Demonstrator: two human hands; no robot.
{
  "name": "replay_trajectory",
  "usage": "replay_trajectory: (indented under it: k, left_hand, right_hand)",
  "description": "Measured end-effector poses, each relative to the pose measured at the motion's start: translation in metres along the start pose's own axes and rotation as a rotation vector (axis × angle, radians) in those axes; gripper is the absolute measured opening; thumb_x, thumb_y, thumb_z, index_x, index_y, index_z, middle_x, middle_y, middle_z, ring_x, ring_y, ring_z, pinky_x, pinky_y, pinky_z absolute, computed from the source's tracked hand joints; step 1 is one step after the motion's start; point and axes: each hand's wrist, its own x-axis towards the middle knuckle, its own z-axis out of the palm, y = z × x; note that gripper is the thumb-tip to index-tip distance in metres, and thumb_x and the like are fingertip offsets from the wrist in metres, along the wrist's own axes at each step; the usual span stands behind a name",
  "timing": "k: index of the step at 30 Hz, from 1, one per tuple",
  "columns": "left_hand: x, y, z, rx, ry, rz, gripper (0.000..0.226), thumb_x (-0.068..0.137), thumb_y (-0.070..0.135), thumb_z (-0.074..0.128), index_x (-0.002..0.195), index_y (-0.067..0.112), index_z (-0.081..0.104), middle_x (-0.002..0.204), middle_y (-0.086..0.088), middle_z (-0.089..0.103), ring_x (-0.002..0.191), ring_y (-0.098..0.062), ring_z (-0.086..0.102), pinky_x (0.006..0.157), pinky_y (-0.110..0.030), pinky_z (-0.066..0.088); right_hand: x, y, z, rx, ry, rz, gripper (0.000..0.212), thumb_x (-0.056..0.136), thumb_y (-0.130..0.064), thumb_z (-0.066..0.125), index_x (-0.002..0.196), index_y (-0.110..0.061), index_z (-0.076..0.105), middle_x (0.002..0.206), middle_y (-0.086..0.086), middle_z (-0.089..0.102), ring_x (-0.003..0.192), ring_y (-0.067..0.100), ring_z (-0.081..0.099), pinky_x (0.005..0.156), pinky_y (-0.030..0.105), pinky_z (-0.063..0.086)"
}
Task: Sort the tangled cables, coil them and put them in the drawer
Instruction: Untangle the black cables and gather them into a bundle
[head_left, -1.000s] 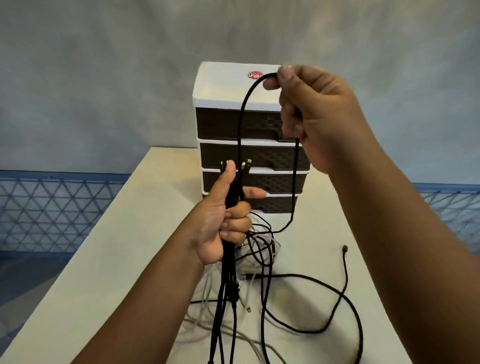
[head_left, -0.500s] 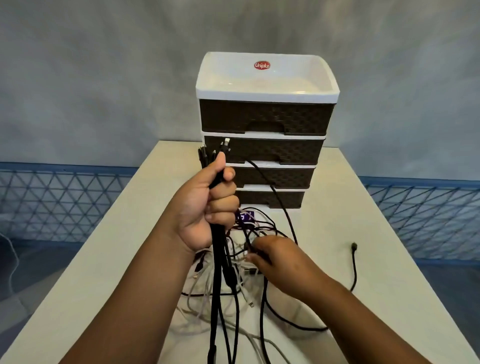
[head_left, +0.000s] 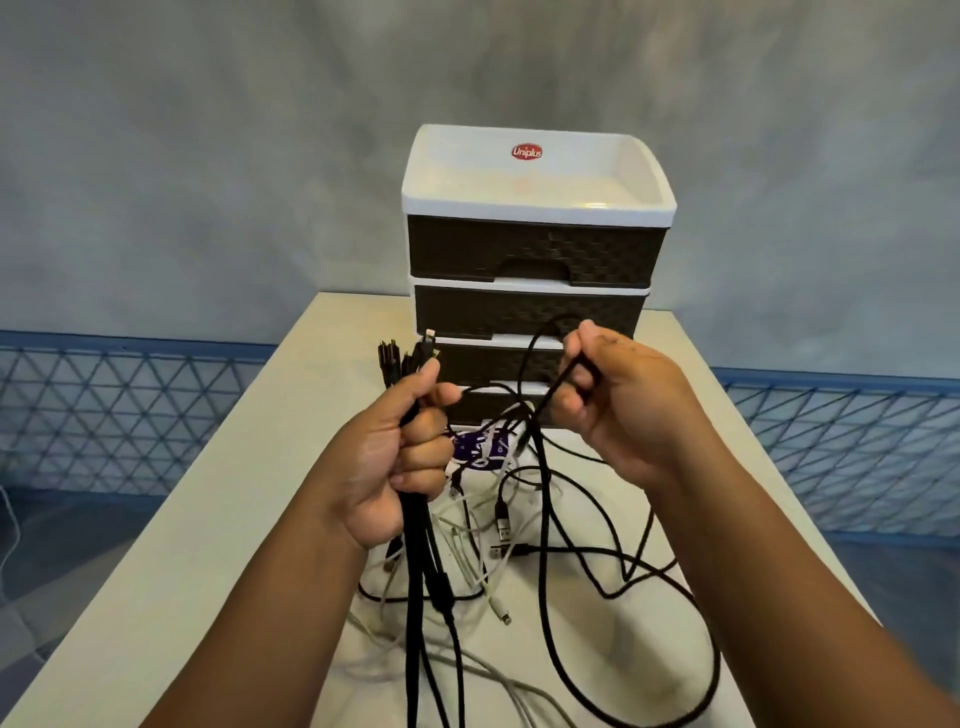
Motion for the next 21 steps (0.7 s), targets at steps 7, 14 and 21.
replay_trajectory:
  k: [7,14,21]
  left_hand:
    - [-0.007,-0.008,0.004,0.155,0.026,-0.054,0.026,0.081,0.04,0.061,0.079,0.014,0.066,0.048,0.01,0.018,0.035,0.0,0.016,0.034,-0.011,0.011]
    - [-0.007,-0.014,0.0,0.21,0.028,-0.208,0.029,0.081,0.039,0.061,0.079,0.011,0.069,0.048,0.01,0.018,0.035,0.0,0.015,0.032,-0.012,0.01]
    - [-0.003,-0.019,0.001,0.115,0.02,-0.25,0.042,0.08,0.049,0.061,0.085,0.009,0.073,0.047,0.01,0.017,0.034,0.0,0.016,0.033,-0.013,0.01]
  right_hand:
    - [0.011,-0.002,0.015,0.395,0.063,0.286,0.036,0.105,-0.022,0.034,0.074,-0.011,0.05,0.048,-0.003,0.036,0.034,0.005,0.037,0.035,0.018,0.035]
    - [0.013,0.006,0.017,0.543,0.093,0.428,0.038,0.102,-0.016,0.03,0.068,-0.013,0.045,0.04,-0.006,0.03,0.028,0.003,0.033,0.028,0.014,0.029]
    - [0.004,0.007,0.021,0.566,0.007,0.224,0.037,0.106,-0.024,0.034,0.074,-0.012,0.05,0.051,-0.002,0.036,0.037,0.005,0.04,0.037,0.018,0.037]
